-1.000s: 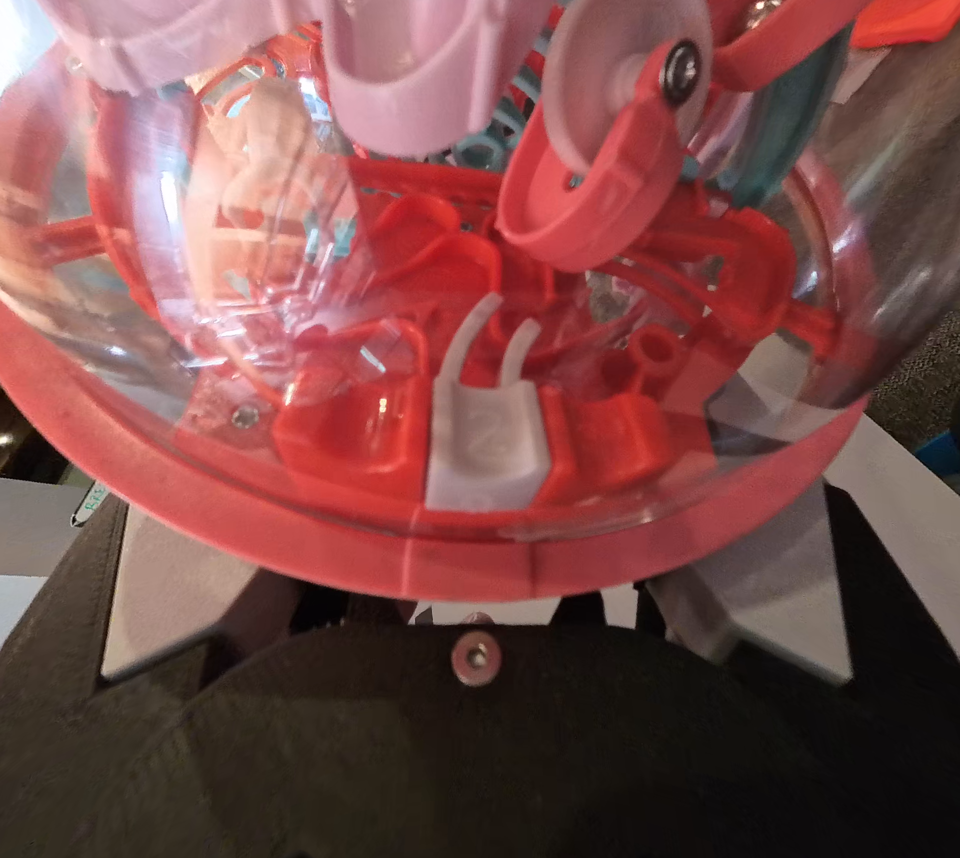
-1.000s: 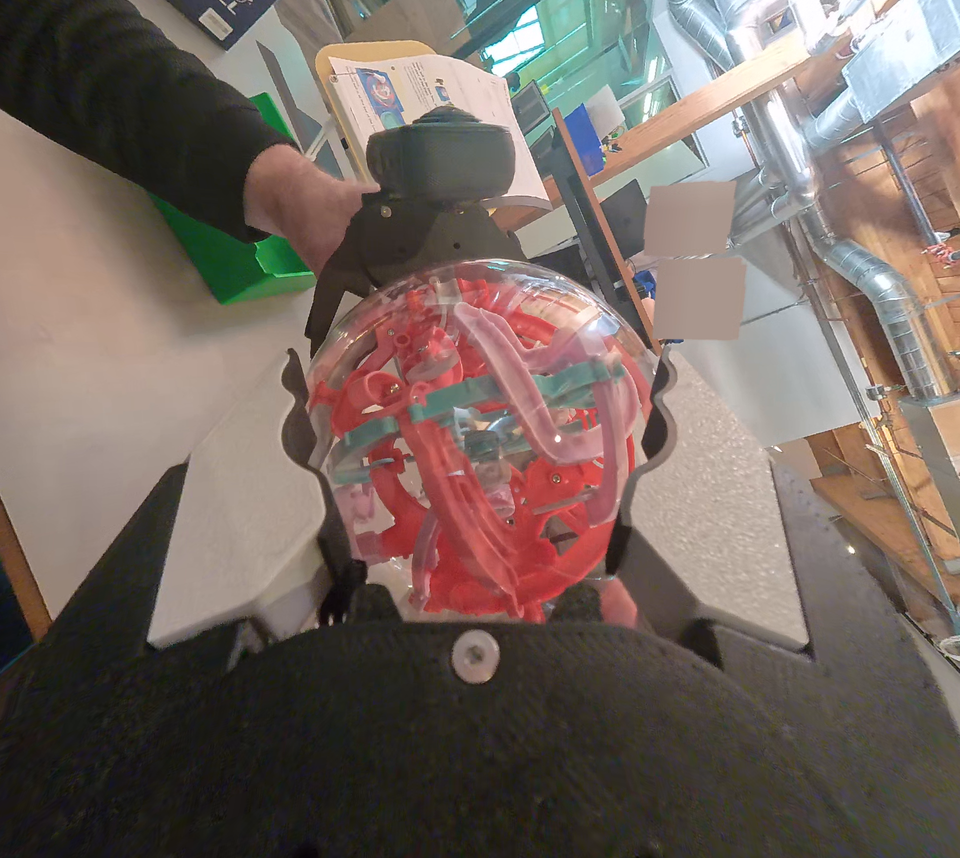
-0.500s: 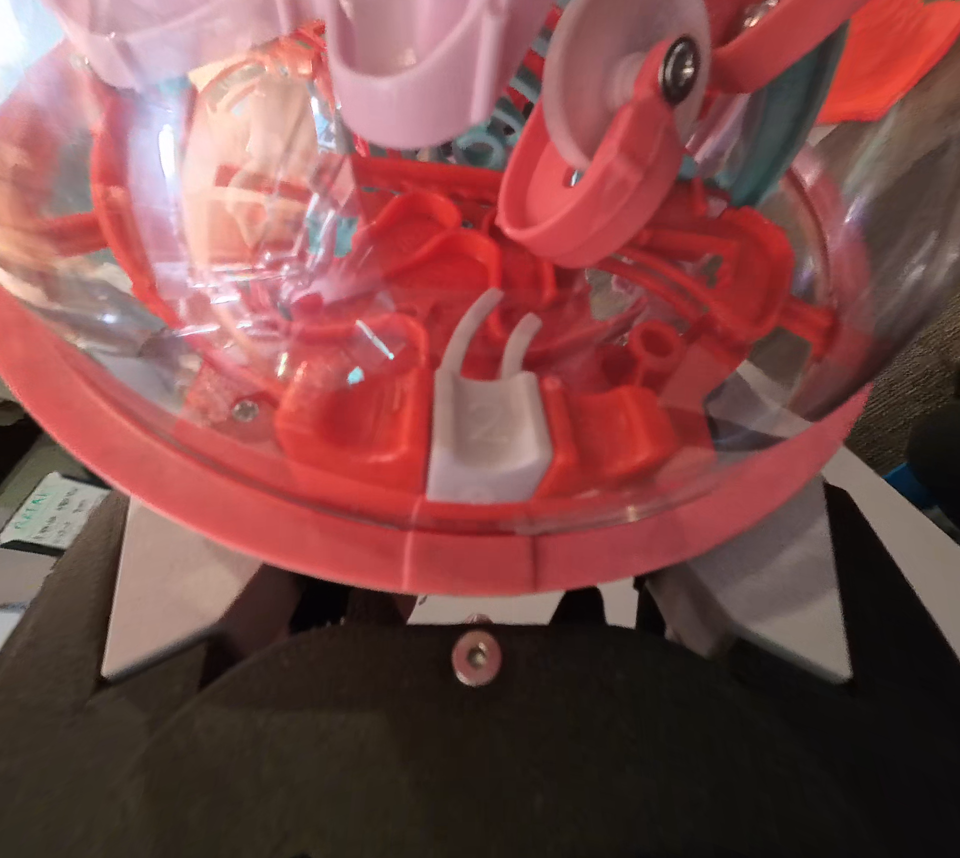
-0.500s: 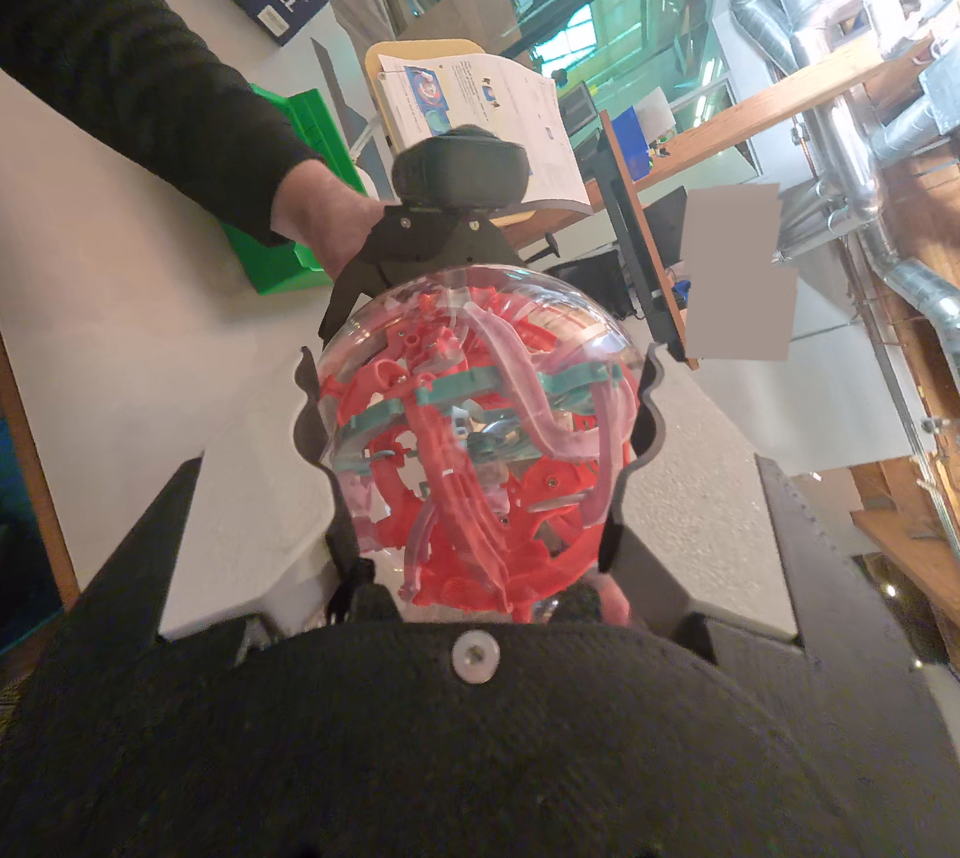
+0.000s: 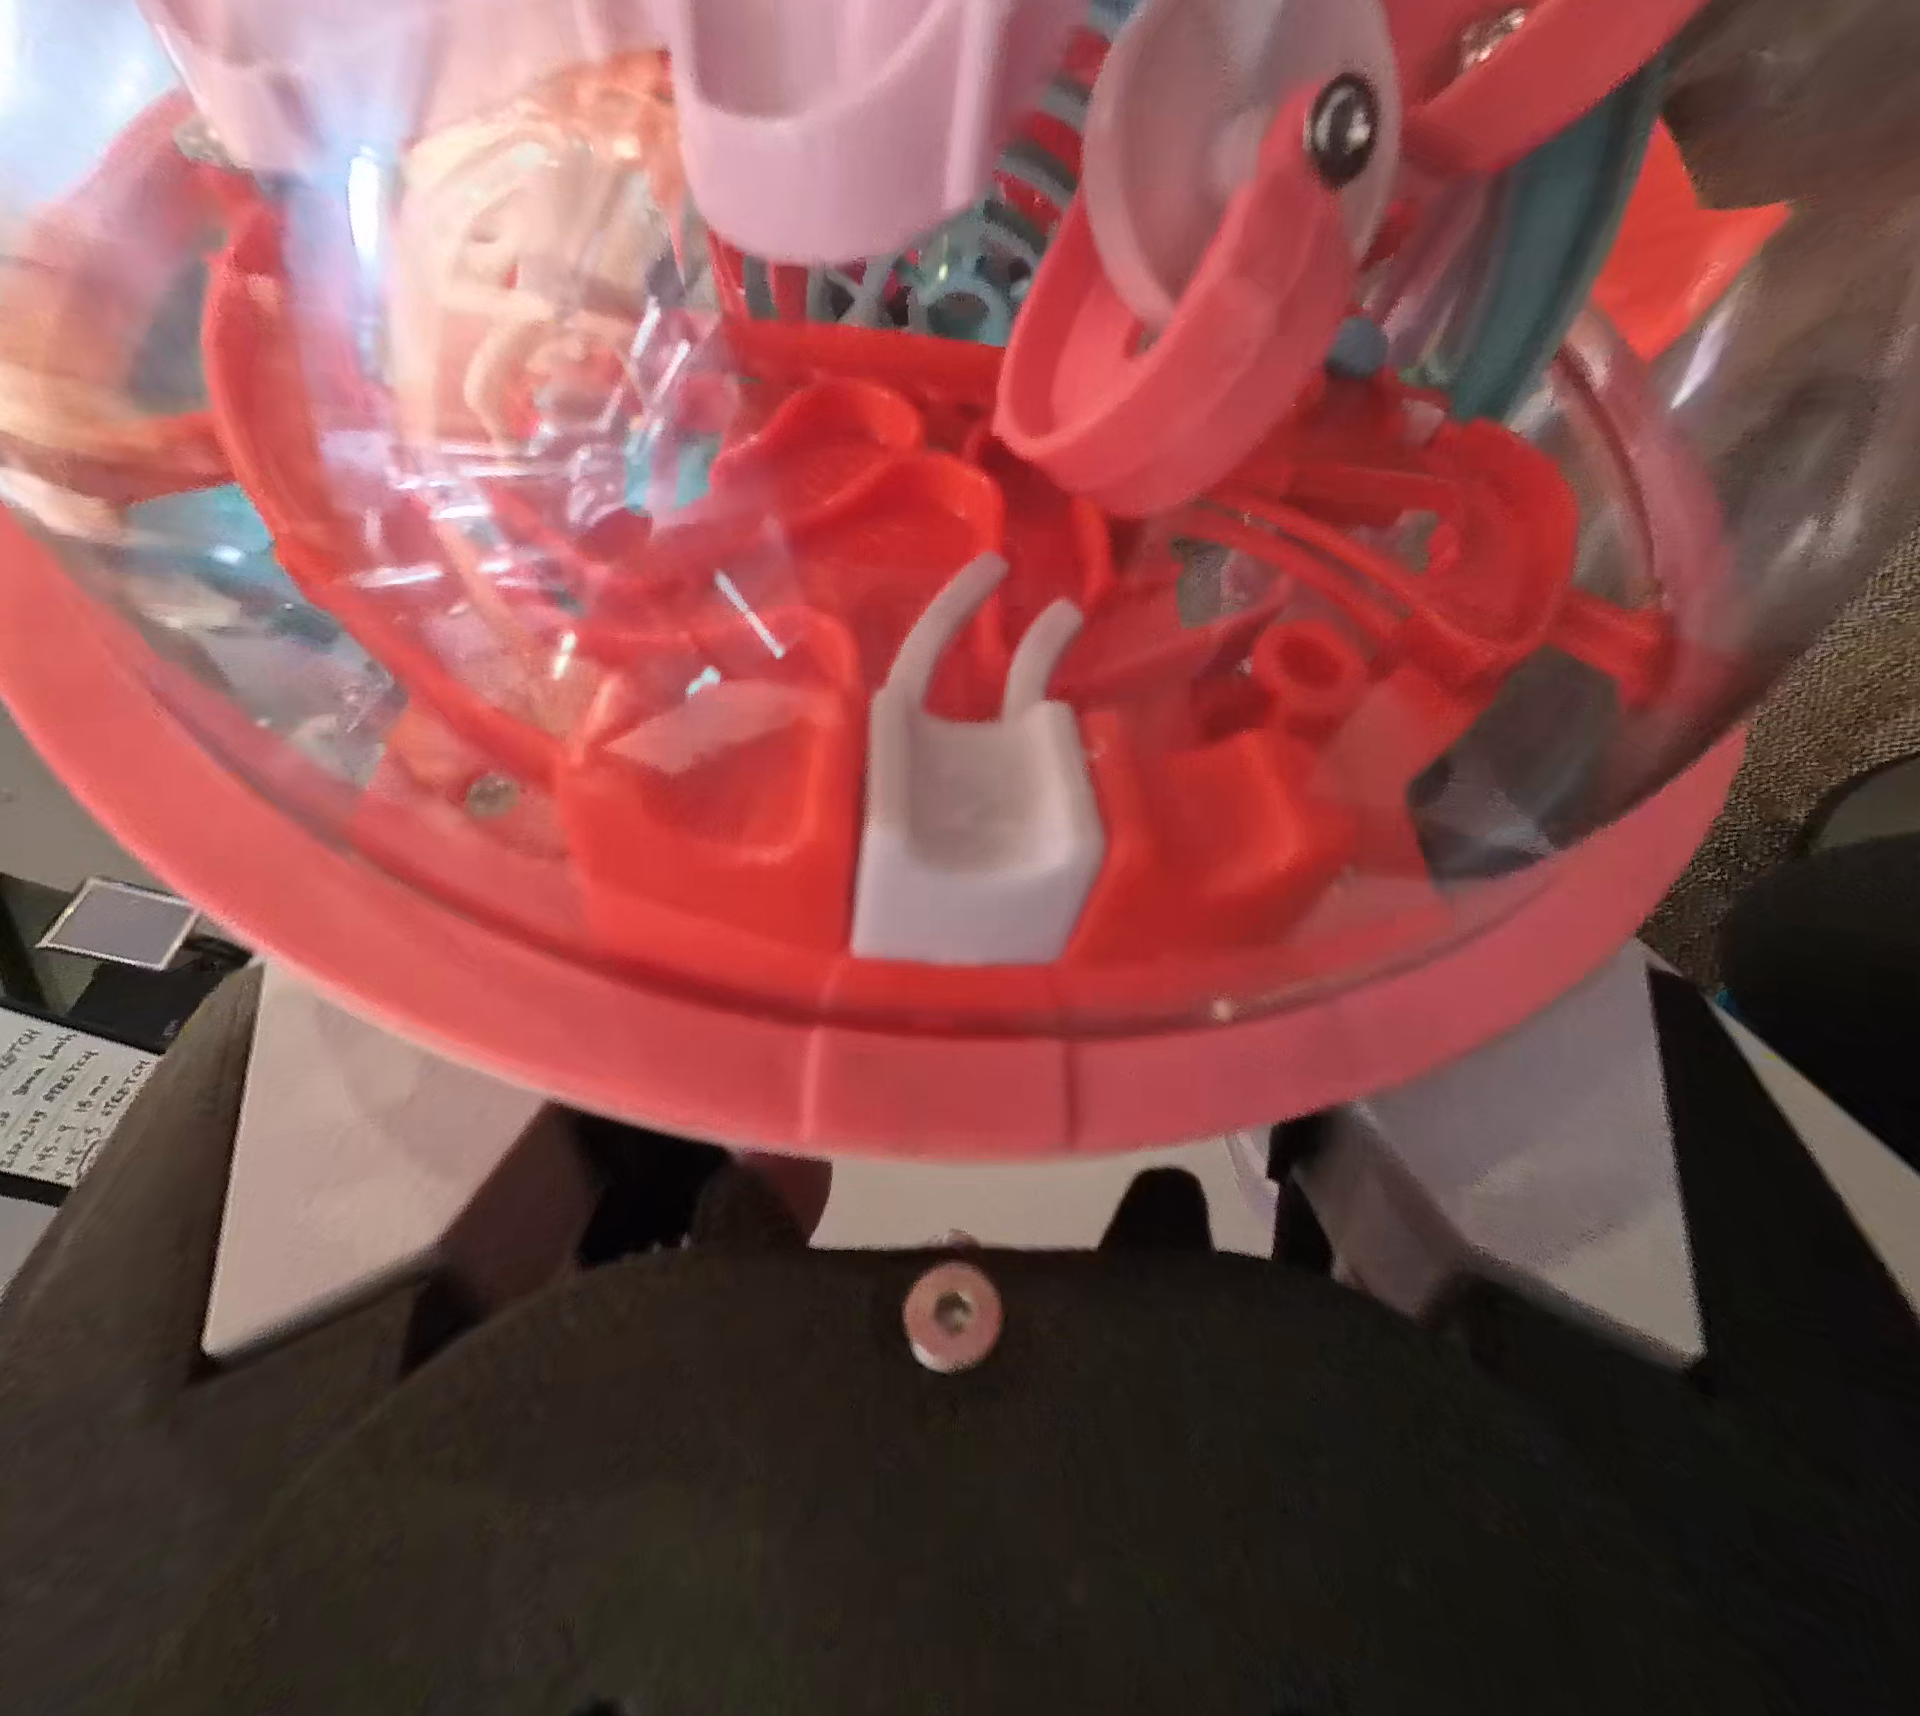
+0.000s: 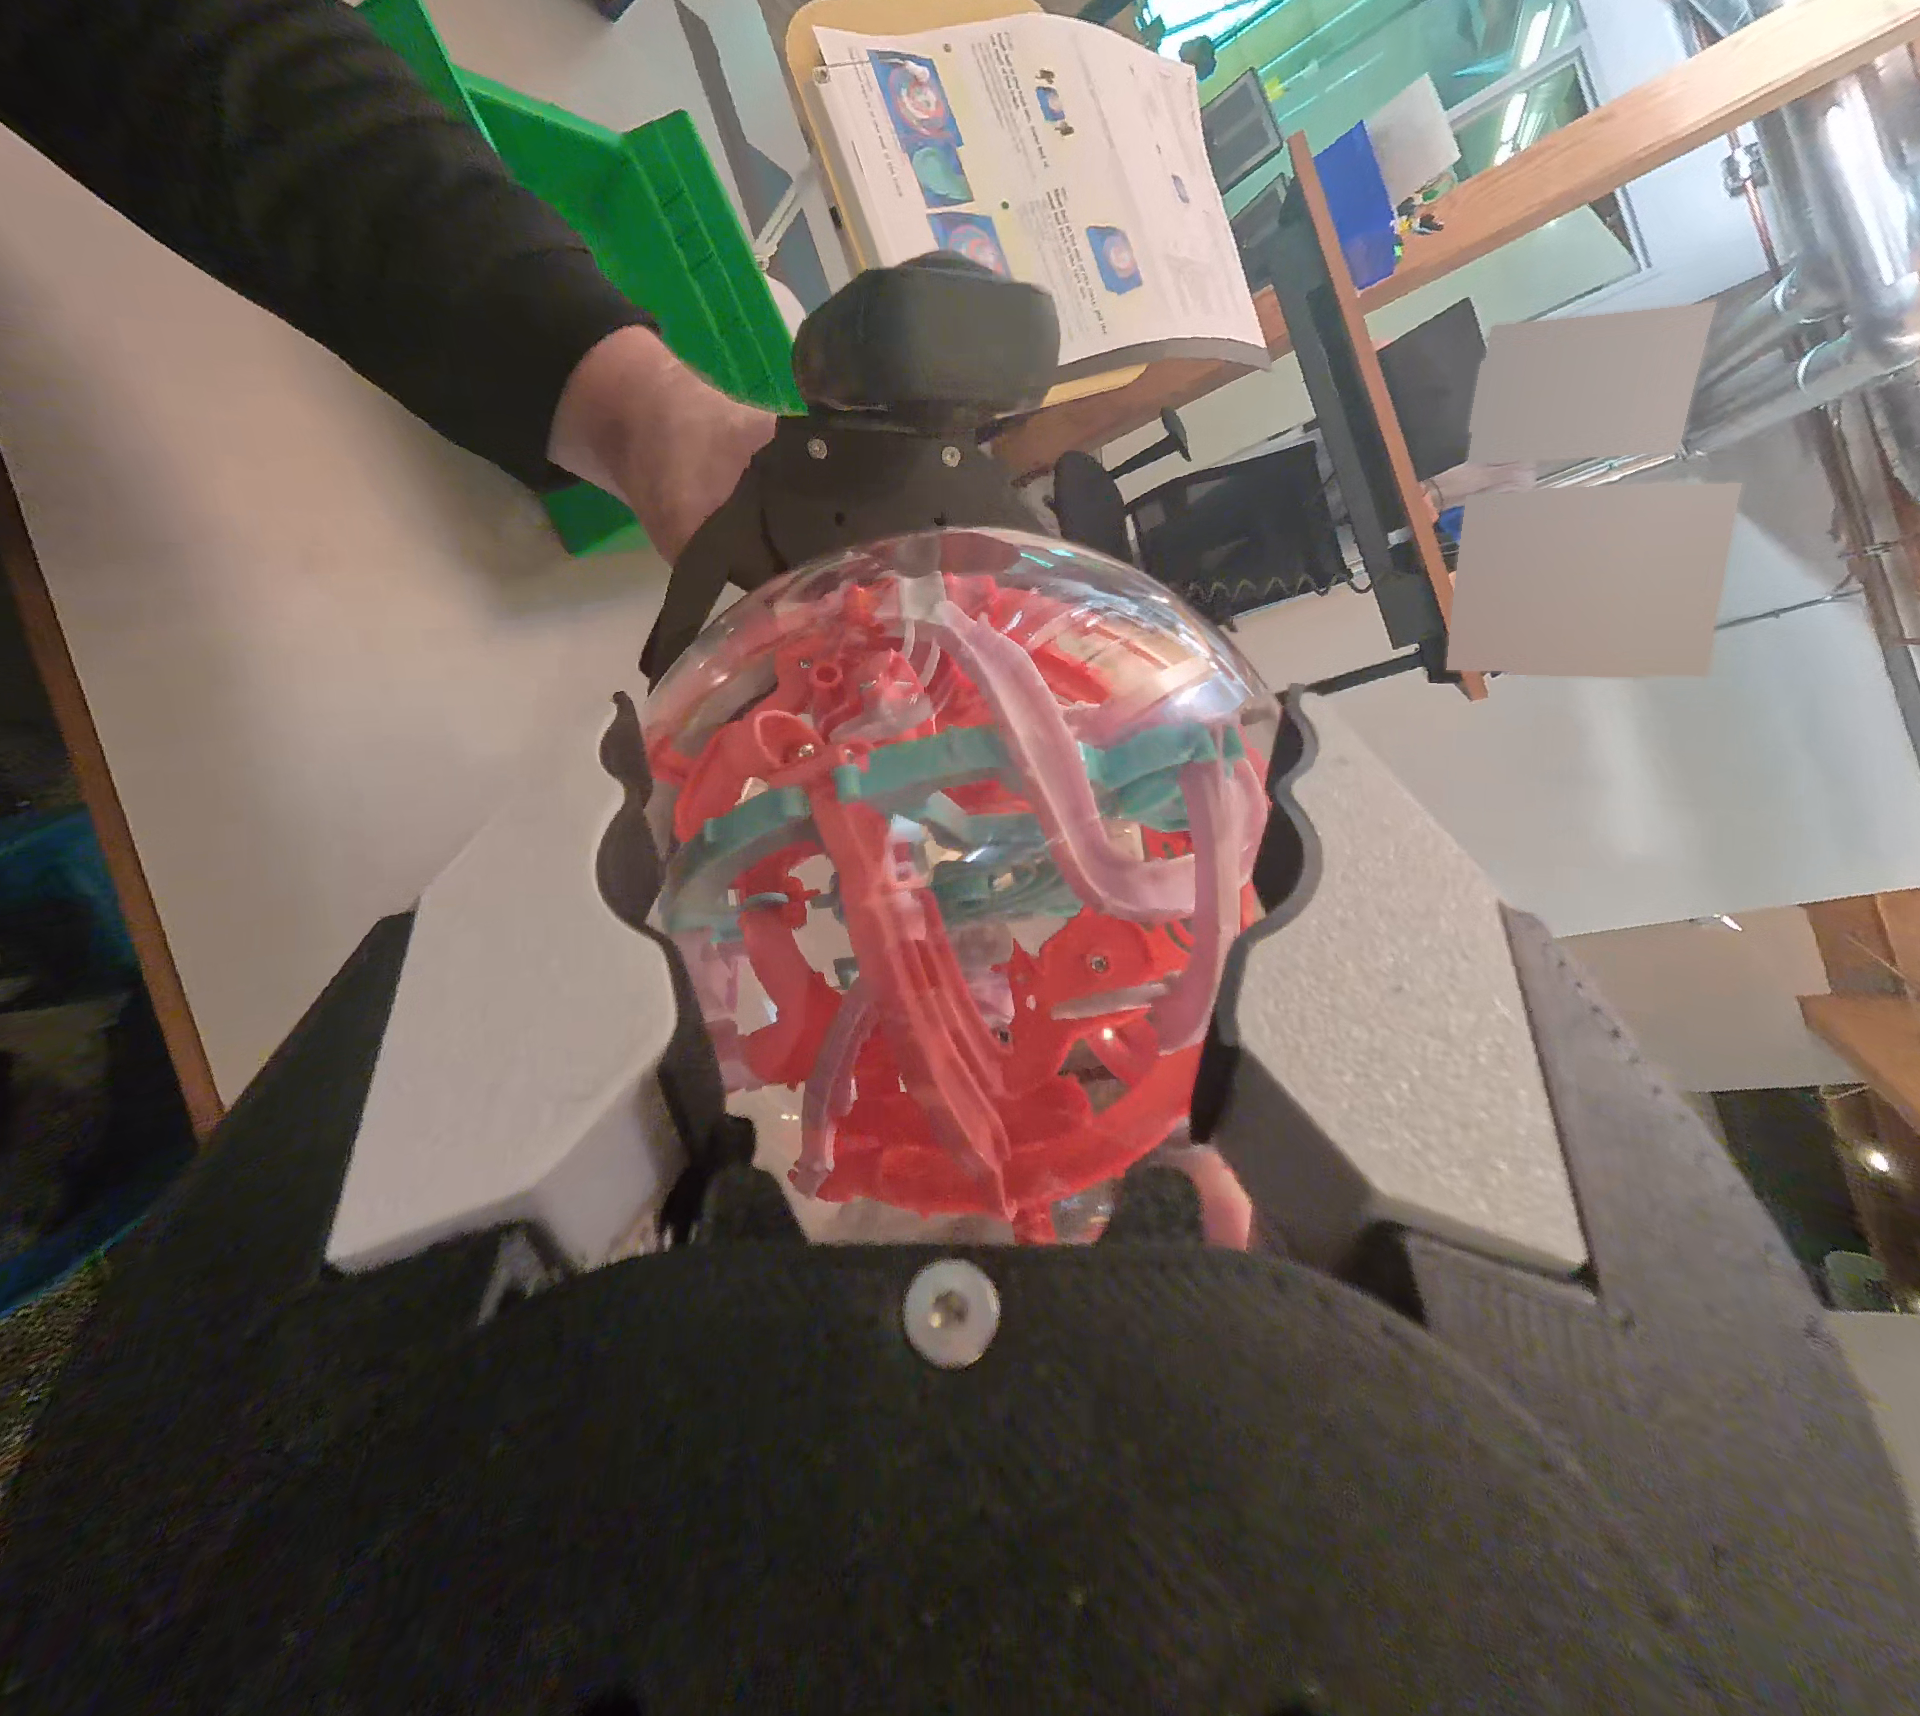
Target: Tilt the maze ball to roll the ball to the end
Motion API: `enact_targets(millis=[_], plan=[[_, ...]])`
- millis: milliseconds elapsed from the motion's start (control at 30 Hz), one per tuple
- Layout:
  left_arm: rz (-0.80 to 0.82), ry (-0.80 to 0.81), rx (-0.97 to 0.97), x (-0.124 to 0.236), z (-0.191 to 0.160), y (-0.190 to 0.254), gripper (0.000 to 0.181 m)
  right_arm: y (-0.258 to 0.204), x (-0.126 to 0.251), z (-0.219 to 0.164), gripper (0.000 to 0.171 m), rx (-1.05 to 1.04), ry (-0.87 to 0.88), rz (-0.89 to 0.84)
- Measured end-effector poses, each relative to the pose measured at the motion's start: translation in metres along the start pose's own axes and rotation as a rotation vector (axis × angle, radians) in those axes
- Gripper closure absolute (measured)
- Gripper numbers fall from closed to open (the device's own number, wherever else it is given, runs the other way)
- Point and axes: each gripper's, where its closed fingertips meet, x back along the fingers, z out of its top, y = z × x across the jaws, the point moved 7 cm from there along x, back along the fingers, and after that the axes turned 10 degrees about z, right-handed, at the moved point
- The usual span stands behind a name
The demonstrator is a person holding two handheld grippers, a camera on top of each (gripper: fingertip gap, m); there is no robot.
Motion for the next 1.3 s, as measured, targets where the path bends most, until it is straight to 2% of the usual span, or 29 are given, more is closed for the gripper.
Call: enact_targets(millis=[400,833,1300], plan=[[-0.014,-0.032,0.013,-0.001,-0.028,0.010,0.023,-0.010,-0.021,-0.010,0.058,-0.023,-0.035,0.031],[-0.097,-0.139,0.082,-0.010,-0.088,0.046,0.024,-0.043,-0.054,-0.060,0.059,-0.160,0.022,0.050],[-0.169,-0.269,0.068,-0.021,-0.146,0.085,0.024,-0.082,-0.080,-0.112,0.065,-0.304,0.102,0.050]])
